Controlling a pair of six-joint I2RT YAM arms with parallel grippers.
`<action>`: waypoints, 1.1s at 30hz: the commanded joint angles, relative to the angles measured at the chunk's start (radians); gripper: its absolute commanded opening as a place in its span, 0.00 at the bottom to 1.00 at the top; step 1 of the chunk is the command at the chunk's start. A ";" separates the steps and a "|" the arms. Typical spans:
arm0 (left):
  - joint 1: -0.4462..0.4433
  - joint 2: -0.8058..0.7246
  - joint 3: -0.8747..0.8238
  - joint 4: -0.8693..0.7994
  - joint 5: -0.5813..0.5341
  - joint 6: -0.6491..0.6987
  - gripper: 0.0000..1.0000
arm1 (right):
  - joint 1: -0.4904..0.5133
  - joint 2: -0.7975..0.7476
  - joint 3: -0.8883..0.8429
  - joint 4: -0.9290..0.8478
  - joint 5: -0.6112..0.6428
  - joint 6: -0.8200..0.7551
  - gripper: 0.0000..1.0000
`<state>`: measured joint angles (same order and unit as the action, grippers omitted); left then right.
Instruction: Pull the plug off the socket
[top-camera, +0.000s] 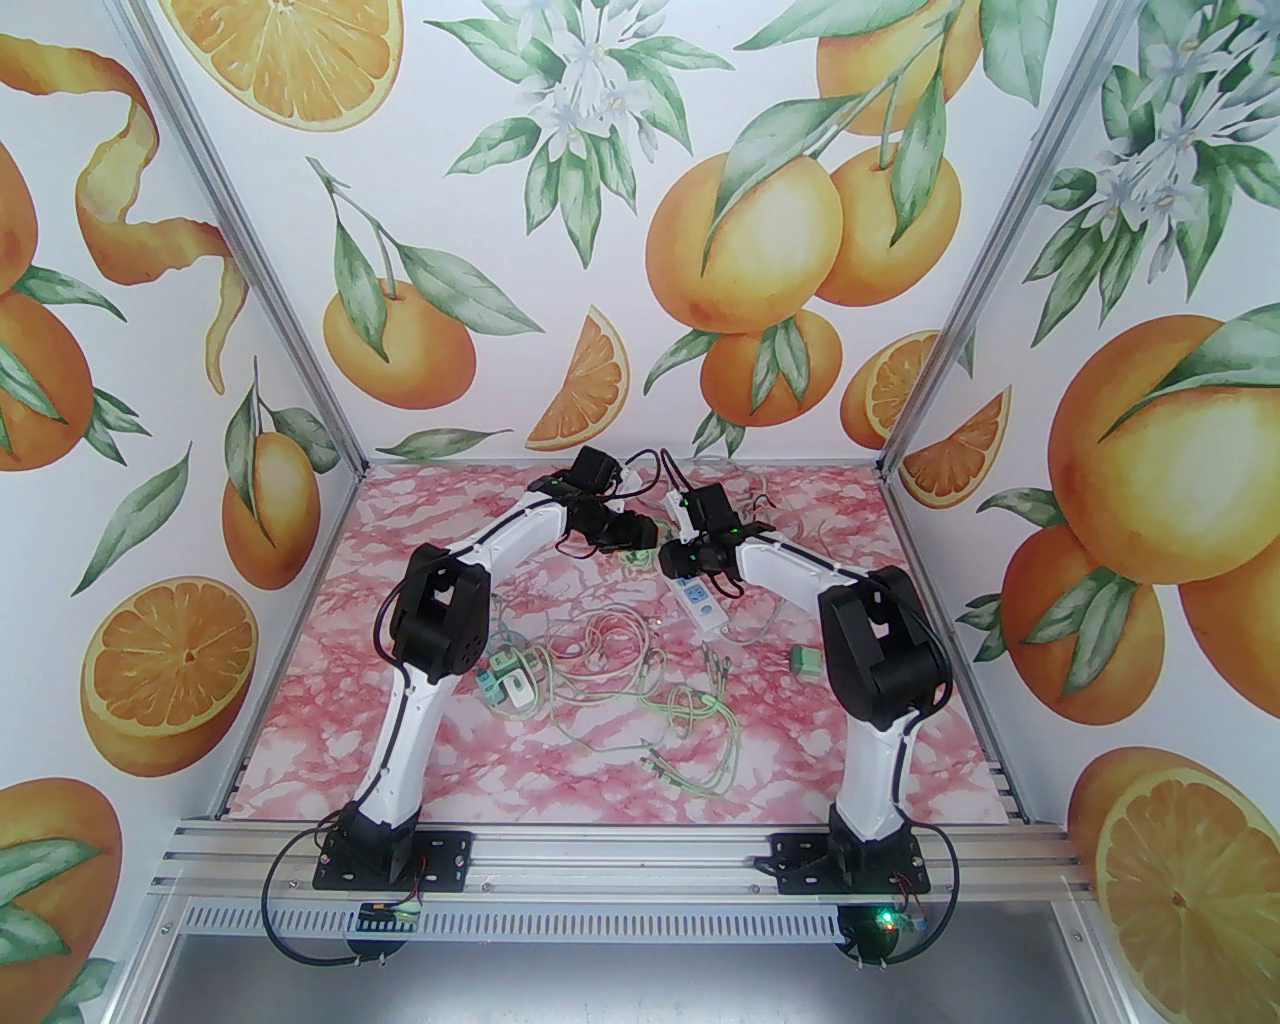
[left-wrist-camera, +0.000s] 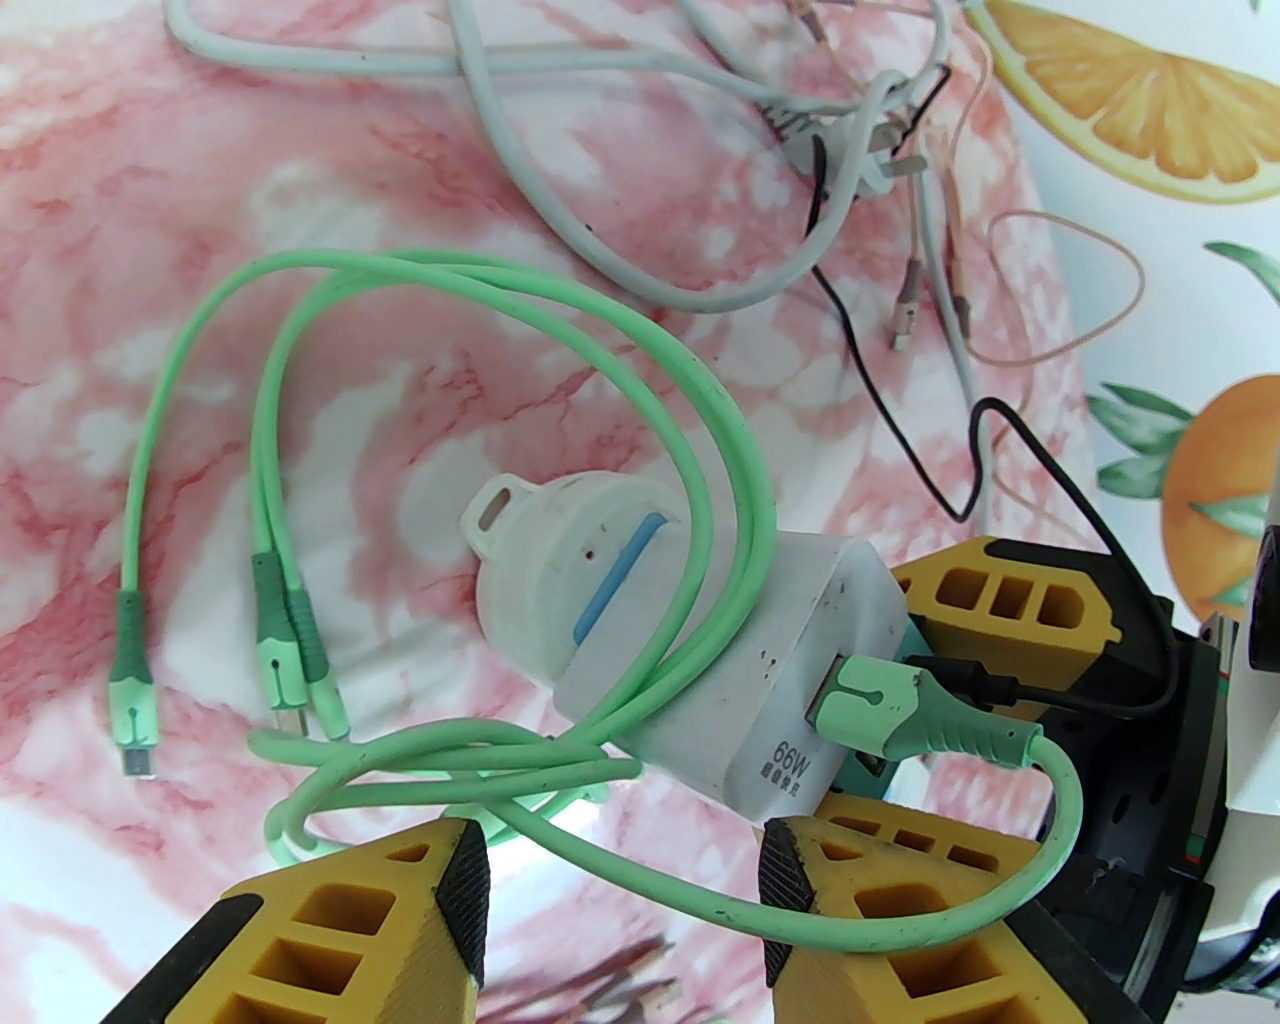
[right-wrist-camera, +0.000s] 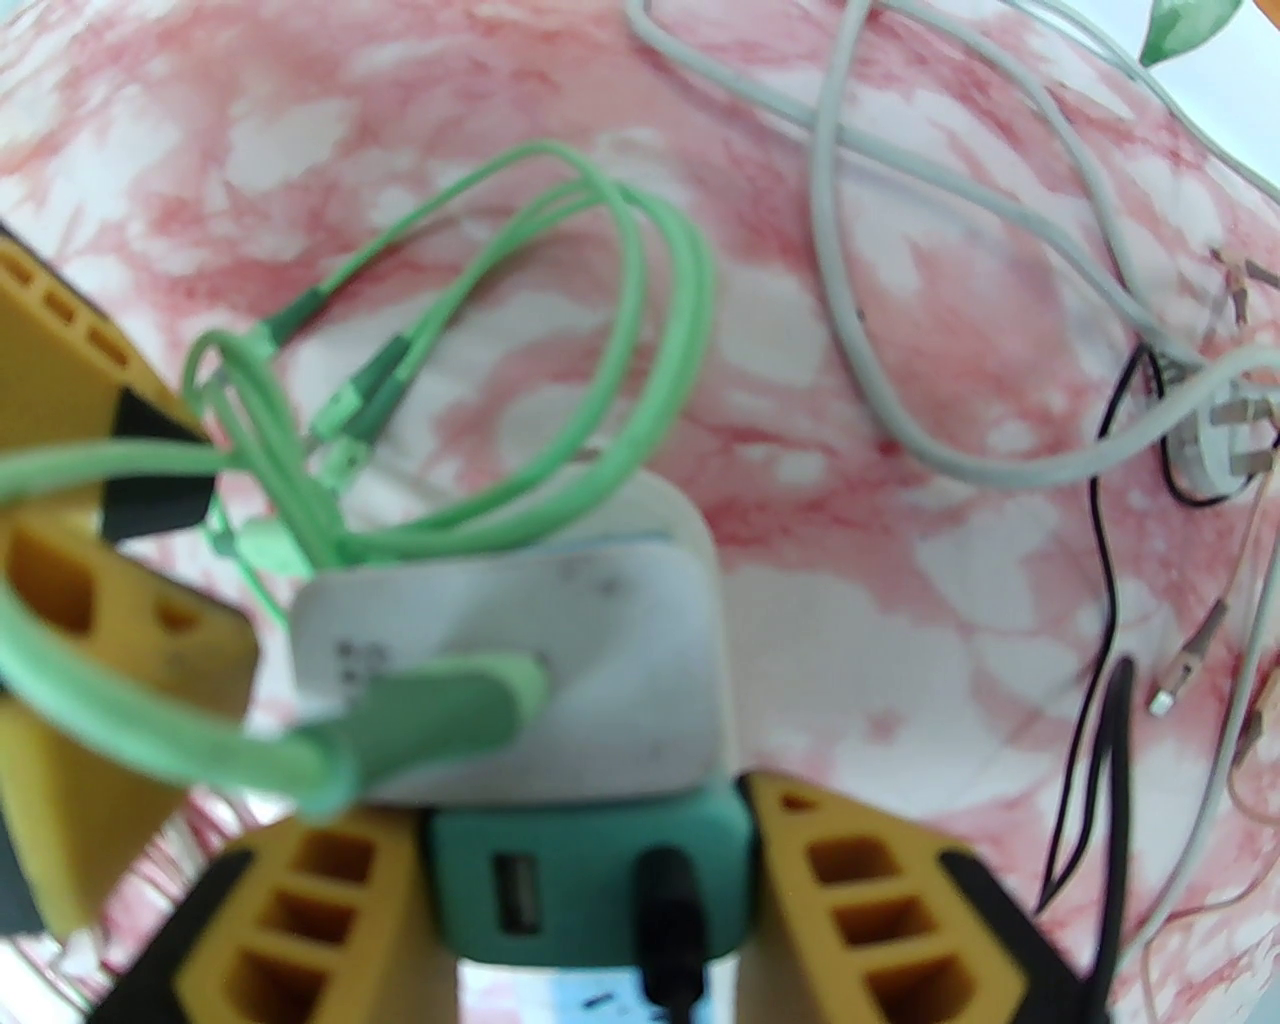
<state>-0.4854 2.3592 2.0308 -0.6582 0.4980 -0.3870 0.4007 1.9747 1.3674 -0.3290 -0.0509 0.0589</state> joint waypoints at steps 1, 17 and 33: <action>0.027 -0.058 -0.035 0.047 -0.003 -0.013 0.51 | 0.046 -0.015 -0.042 0.025 -0.025 0.020 0.34; 0.041 -0.035 -0.066 0.062 0.056 -0.011 0.52 | 0.057 0.020 -0.001 0.022 -0.047 0.017 0.32; 0.032 0.000 -0.115 -0.036 -0.029 0.001 0.51 | 0.067 0.014 0.006 0.042 -0.032 0.030 0.29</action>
<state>-0.4454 2.3188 1.9022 -0.5739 0.5571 -0.3878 0.4496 1.9717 1.3556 -0.2974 -0.0628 0.0742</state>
